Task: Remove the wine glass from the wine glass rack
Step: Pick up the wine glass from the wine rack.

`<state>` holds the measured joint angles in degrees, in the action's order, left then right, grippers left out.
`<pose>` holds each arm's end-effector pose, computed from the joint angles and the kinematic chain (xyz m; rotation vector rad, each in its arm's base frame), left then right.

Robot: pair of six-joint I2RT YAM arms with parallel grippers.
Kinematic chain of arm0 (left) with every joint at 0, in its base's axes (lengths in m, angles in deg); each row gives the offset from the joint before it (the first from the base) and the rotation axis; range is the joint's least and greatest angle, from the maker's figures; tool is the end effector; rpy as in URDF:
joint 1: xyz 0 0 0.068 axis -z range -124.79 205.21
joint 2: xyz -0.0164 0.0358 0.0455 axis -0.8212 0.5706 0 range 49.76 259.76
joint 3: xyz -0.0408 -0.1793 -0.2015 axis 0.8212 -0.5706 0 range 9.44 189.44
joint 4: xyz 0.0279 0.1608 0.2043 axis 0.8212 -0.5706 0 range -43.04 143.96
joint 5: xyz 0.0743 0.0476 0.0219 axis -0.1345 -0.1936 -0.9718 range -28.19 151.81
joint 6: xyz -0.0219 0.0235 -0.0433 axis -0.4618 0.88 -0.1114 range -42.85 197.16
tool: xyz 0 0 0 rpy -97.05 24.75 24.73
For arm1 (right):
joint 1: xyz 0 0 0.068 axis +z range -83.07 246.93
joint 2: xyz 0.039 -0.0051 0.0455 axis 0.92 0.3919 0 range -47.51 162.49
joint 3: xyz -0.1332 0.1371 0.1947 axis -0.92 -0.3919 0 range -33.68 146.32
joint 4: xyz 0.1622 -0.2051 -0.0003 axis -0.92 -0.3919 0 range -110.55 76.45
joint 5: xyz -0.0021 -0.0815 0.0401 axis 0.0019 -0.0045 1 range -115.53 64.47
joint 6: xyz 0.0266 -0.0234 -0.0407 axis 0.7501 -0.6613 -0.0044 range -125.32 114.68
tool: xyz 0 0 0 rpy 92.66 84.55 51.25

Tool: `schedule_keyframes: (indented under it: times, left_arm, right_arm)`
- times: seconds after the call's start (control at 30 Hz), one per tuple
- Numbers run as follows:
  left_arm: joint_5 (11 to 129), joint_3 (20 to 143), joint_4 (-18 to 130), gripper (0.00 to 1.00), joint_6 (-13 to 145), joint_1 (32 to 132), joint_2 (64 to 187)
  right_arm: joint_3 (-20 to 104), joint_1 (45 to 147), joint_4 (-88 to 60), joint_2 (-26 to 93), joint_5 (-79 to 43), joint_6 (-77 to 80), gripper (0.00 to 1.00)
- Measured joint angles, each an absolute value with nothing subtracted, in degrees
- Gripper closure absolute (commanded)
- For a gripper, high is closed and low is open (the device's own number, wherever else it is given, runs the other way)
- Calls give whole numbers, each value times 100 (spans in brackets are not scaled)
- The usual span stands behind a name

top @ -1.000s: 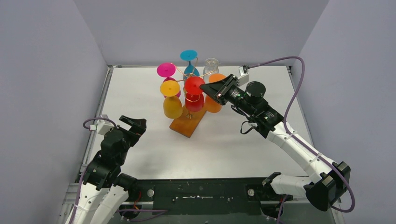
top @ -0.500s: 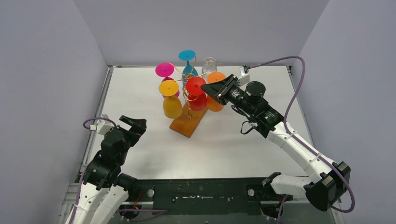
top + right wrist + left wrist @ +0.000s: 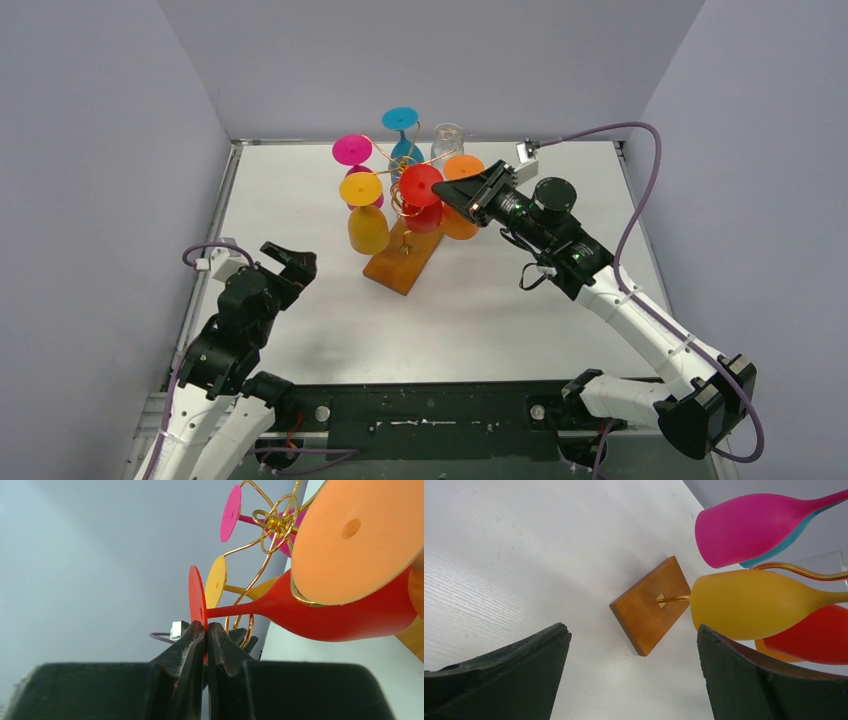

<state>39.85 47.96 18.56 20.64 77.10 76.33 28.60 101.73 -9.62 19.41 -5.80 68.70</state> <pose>0.1066 -0.0284 0.2984 -0.8254 1.8056 -0.5208 0.2173 0.1657 0.3950 0.3229 1.8565 1.6797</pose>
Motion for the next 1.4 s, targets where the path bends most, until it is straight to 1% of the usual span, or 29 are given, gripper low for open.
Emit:
schedule_keyframes:
  times: [0.57,0.8,1.03,1.27,1.4]
  left_arm:
    - [4437,4796,1859,3,2237,7710,7666]
    - [4864,4967,1859,3,2582,7712,7963]
    - [5148,5063,1859,3,2738,7710,7856]
    - [5828,5072,1859,3,2834,7710,7823]
    - [6332,5161,1869,7,2814,7710,7762]
  right_arm:
    - [2438,10141,-626,1655,-543,7145,100]
    - [2224,10143,-624,1443,-288,7184,100]
    - [1868,10154,-628,1099,16,7259,100]
    - [1831,10162,-702,916,228,7051,100]
    - [1796,10197,-934,675,327,6642,100]
